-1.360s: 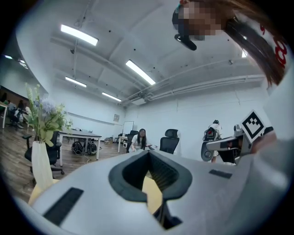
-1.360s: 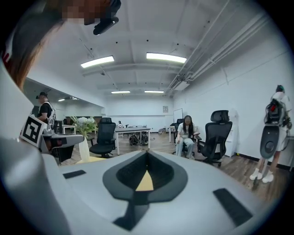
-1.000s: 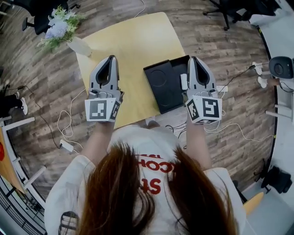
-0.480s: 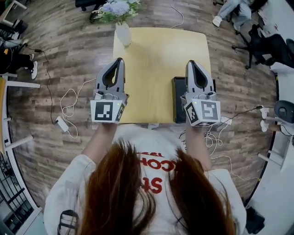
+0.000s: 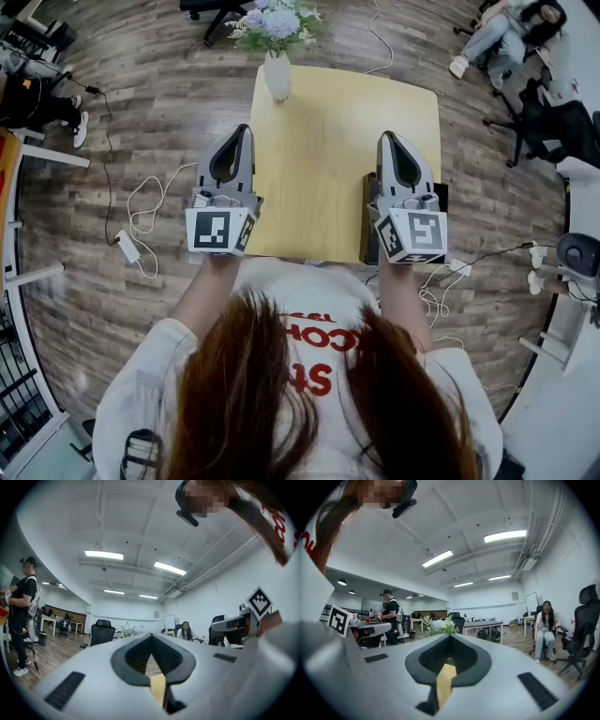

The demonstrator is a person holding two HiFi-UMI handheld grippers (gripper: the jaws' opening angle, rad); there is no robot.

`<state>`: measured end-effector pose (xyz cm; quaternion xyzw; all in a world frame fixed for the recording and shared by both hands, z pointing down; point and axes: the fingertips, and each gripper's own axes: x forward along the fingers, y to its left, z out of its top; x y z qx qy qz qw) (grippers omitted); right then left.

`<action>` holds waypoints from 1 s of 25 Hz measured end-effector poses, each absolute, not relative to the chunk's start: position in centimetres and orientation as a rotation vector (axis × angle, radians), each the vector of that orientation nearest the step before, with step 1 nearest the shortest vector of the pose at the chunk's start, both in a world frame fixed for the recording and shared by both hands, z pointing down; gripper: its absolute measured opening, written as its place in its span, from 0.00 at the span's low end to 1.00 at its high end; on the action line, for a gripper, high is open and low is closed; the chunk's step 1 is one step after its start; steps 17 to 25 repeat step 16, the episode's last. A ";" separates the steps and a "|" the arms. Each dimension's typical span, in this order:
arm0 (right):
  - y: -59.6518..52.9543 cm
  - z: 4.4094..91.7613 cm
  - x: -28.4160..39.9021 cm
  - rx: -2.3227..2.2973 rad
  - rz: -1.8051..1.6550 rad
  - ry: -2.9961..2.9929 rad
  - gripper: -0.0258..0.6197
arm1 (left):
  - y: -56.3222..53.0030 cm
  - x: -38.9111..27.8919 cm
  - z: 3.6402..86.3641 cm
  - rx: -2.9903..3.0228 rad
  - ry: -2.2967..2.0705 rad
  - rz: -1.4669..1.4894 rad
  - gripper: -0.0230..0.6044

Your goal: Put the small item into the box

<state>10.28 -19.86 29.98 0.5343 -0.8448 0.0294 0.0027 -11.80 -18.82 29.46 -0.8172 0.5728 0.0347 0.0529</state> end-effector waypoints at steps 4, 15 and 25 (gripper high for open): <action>-20.2 30.1 10.1 1.669 0.089 -2.648 0.05 | -19.2 -12.3 29.4 -2.469 1.755 0.119 0.05; -20.0 29.9 11.0 1.674 0.077 -2.645 0.05 | -19.1 -11.7 28.9 -2.458 1.752 0.136 0.05; -20.0 29.9 11.0 1.674 0.077 -2.645 0.05 | -19.2 -11.7 28.9 -2.458 1.752 0.138 0.05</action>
